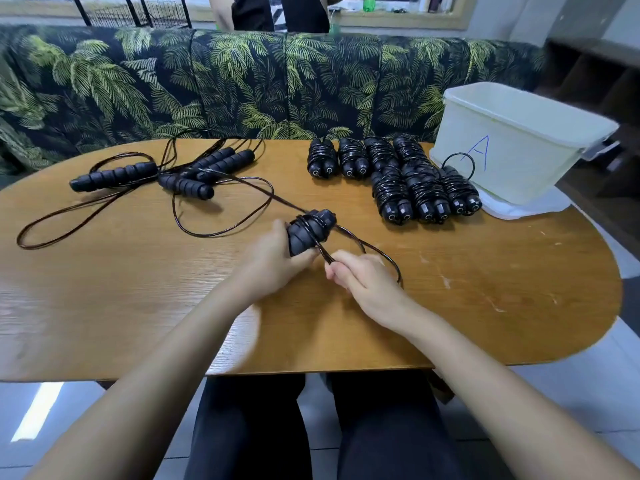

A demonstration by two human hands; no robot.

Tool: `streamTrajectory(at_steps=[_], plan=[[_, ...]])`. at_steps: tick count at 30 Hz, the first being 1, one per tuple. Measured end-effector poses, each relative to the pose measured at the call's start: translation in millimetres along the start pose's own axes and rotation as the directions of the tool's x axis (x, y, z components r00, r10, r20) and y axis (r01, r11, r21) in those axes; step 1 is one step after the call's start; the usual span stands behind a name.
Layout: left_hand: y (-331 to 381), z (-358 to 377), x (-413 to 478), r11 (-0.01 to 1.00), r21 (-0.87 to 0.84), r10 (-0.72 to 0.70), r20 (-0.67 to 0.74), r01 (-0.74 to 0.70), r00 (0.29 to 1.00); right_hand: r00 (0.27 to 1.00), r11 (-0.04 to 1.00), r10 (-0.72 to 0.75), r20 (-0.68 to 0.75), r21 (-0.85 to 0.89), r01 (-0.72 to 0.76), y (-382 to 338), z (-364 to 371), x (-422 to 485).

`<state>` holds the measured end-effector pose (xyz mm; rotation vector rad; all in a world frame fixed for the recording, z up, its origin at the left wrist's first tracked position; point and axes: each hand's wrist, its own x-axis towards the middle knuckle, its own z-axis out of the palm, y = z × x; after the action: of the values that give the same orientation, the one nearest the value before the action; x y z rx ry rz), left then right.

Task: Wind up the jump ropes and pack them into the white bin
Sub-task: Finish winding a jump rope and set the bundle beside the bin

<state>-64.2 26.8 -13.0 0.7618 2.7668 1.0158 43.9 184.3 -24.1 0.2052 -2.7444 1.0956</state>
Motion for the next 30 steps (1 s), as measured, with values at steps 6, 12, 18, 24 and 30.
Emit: streamTrajectory(at_steps=[6, 12, 18, 24, 30], plan=[[17, -9, -17, 0.910, -0.370, 0.264, 0.162, -0.190, 0.951, 0.981, 0.955, 0.058, 0.183, 0.275, -0.107, 18, -14, 3], [25, -29, -26, 0.918, -0.136, 0.397, 0.360, -0.374, 0.844, 0.935, 0.996, 0.008, 0.355, -0.085, 0.024, 28, -43, 36], [47, -21, -38, 0.464, 0.621, 0.512, 0.394, -0.632, 0.763, 0.859, 0.863, 0.030, 0.510, -0.447, 0.235, 16, -57, 62], [39, 10, -36, 0.359, 0.843, 0.511, 0.181, -0.400, 0.840, 0.891, 0.784, 0.044, 0.451, -0.568, 0.249, -8, -68, 69], [41, 28, -31, 0.542, 0.815, 0.376, -0.015, -0.207, 0.927, 0.993, 0.827, -0.032, 0.109, -0.556, 0.088, -9, -50, 57]])
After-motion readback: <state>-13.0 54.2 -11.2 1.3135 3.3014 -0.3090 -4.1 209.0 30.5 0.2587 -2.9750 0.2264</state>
